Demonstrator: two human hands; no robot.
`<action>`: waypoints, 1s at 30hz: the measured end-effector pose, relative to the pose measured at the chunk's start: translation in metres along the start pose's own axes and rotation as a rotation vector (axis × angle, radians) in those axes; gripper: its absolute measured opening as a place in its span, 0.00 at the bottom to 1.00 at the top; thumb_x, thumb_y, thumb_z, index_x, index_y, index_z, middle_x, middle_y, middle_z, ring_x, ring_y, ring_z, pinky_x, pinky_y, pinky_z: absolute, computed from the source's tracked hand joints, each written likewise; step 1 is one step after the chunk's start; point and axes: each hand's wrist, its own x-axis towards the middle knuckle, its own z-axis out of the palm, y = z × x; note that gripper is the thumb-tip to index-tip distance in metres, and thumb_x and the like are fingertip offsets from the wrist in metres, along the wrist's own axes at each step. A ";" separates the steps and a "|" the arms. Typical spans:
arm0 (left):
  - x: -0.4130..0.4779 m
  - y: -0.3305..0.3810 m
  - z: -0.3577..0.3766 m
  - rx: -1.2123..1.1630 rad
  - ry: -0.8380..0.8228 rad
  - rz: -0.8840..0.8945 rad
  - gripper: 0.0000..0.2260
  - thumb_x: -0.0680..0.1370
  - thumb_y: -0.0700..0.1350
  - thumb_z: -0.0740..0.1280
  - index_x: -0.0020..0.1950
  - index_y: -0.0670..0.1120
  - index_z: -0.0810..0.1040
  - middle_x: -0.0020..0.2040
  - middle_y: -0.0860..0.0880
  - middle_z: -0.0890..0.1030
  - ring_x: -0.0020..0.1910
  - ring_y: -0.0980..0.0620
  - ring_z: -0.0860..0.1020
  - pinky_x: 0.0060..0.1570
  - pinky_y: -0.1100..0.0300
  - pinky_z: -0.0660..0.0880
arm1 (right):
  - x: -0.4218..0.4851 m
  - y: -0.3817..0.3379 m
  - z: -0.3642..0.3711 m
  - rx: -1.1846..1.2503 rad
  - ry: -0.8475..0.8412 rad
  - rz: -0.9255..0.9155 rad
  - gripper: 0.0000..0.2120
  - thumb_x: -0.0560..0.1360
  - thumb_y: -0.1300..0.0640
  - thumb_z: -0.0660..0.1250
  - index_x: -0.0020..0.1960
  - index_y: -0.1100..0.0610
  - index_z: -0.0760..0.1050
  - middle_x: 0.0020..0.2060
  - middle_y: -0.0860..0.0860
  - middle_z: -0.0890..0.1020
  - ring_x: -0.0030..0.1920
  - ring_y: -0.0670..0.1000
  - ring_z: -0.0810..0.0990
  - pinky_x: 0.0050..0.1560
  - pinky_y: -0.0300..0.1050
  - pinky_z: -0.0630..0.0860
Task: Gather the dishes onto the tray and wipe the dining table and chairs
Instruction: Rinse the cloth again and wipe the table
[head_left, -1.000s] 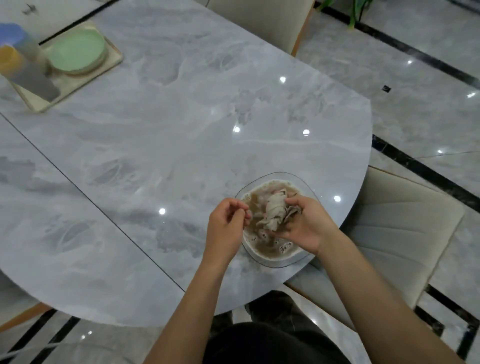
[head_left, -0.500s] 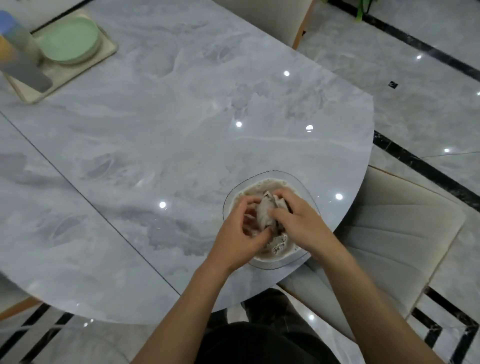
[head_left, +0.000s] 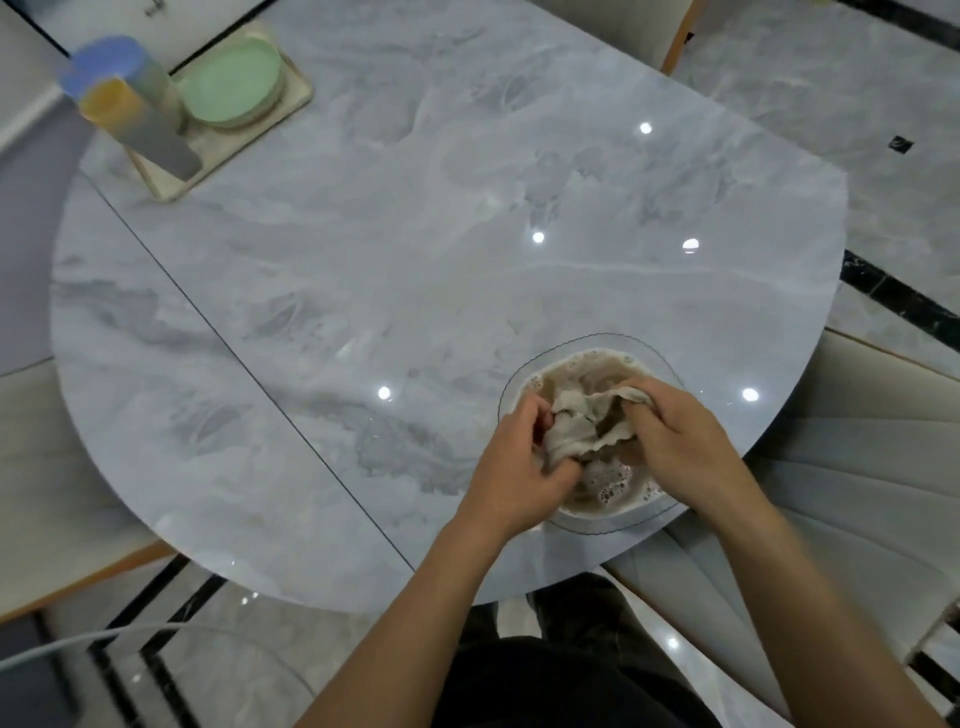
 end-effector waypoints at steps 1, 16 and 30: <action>-0.002 -0.002 -0.001 0.033 0.004 0.016 0.12 0.74 0.45 0.70 0.51 0.54 0.69 0.48 0.52 0.77 0.46 0.52 0.77 0.47 0.47 0.79 | -0.002 -0.004 0.000 0.019 0.020 -0.037 0.12 0.85 0.55 0.58 0.52 0.46 0.79 0.45 0.43 0.83 0.48 0.47 0.82 0.52 0.55 0.82; -0.030 0.068 -0.066 -0.219 0.348 0.567 0.02 0.76 0.36 0.66 0.43 0.39 0.75 0.57 0.42 0.77 0.57 0.44 0.77 0.55 0.53 0.75 | -0.048 -0.126 -0.048 0.349 0.001 -0.539 0.12 0.84 0.55 0.58 0.48 0.58 0.77 0.41 0.52 0.81 0.43 0.57 0.79 0.46 0.56 0.77; -0.066 0.027 -0.167 -0.272 0.488 0.500 0.07 0.75 0.36 0.70 0.44 0.41 0.73 0.39 0.51 0.73 0.37 0.50 0.72 0.39 0.62 0.73 | -0.048 -0.173 0.076 0.762 0.287 -0.052 0.17 0.83 0.44 0.61 0.57 0.54 0.83 0.53 0.52 0.87 0.56 0.54 0.85 0.63 0.54 0.79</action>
